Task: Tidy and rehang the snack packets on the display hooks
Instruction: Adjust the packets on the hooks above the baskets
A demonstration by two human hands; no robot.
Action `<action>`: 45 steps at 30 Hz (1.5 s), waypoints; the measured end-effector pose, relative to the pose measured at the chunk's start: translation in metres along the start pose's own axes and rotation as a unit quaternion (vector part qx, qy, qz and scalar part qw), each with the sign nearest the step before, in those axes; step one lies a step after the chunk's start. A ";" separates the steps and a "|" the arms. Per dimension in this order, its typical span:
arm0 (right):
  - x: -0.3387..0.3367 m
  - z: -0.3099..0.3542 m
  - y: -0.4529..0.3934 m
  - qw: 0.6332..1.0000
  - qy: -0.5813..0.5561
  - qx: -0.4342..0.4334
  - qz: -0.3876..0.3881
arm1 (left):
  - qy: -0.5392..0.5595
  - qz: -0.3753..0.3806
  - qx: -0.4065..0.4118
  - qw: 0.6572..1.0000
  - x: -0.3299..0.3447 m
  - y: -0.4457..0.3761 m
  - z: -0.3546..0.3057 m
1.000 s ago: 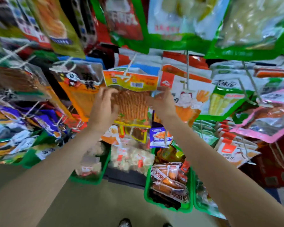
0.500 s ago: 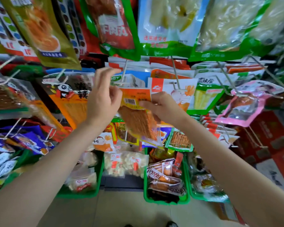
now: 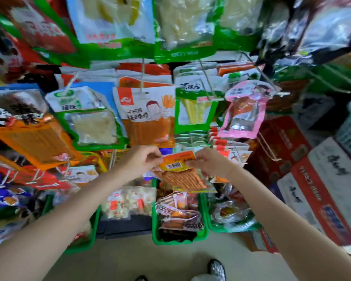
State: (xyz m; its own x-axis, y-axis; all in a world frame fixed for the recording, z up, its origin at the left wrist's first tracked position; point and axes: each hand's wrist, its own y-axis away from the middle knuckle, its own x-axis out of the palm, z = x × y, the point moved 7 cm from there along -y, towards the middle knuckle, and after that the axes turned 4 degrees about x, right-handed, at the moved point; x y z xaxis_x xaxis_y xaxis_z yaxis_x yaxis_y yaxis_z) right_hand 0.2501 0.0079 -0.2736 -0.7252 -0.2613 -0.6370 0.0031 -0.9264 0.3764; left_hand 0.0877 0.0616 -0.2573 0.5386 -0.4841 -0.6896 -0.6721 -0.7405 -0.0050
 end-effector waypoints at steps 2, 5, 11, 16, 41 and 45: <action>-0.016 -0.044 0.003 0.999 0.002 0.034 0.005 | -0.019 0.013 0.001 1.000 0.035 -0.021 -0.021; -0.040 -0.101 0.017 0.996 -0.032 0.078 0.015 | -0.058 0.034 -0.006 0.998 0.092 -0.054 -0.052; -0.086 -0.172 0.043 0.995 -0.042 0.088 0.023 | -0.138 0.079 -0.018 0.987 0.192 -0.118 -0.112; -0.114 -0.219 0.051 0.985 -0.113 0.108 -0.067 | -0.095 0.108 -0.034 0.989 0.238 -0.149 -0.148; -0.095 -0.261 0.023 0.970 -0.175 0.167 0.016 | 0.013 0.230 -0.188 0.955 0.269 -0.138 -0.092; -0.078 -0.248 0.012 0.975 -0.156 0.151 0.043 | 0.035 0.211 -0.204 0.955 0.253 -0.125 -0.076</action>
State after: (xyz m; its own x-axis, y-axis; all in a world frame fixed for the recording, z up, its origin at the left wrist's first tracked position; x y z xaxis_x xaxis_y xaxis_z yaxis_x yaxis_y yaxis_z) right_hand 0.4774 -0.0498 -0.3870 -0.9055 -0.1952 -0.3767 -0.0957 -0.7711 0.6295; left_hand 0.3465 -0.0035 -0.3761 0.3048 -0.7992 -0.5180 -0.5901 -0.5854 0.5560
